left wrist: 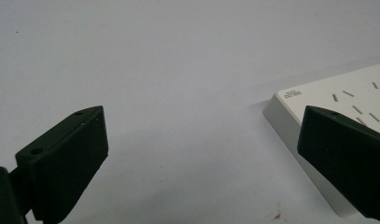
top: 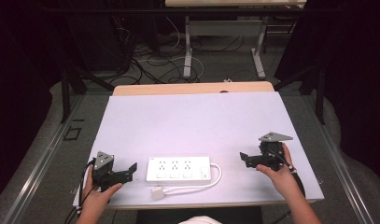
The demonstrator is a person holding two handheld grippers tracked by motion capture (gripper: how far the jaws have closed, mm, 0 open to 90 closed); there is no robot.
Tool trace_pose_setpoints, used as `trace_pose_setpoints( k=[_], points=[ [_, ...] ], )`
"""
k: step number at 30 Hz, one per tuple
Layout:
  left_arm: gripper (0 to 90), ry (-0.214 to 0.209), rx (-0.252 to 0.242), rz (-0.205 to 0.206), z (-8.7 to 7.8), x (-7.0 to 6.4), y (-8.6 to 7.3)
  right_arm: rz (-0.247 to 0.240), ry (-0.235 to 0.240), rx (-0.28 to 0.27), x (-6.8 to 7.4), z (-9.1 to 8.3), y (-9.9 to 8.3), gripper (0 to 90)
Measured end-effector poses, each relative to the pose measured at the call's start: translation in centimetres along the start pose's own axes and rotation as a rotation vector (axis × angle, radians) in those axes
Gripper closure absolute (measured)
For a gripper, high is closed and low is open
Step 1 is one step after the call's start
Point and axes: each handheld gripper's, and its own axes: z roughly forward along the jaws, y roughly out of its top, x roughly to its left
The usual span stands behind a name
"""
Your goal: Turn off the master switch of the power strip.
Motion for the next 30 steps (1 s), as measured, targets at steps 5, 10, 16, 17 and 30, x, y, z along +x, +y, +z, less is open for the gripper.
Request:
trace_pose_setpoints(
  k=[5,10,16,17,30],
  points=[
    [2.0,0.001,0.000,-0.001,0.0,0.0,0.0,0.002,-0.011,-0.001,-0.7,-0.3,-0.5,0.0],
    [2.0,0.001,0.001,0.000,-0.1,0.1,0.0,0.002,-0.033,0.011,-1.3,-0.6,-1.2,0.0],
    [2.0,0.001,0.001,0.000,0.0,0.1,0.0,0.006,-0.051,0.001,-2.0,-0.9,-2.0,0.0],
    [2.0,0.000,0.002,-0.001,0.0,0.1,0.0,0.004,-0.053,0.000,-2.2,-1.1,-2.2,0.0],
    [2.0,0.002,-0.004,-0.007,-0.1,0.1,0.0,0.036,-0.114,-0.050,-3.5,-1.4,-3.5,0.0]
  ],
)
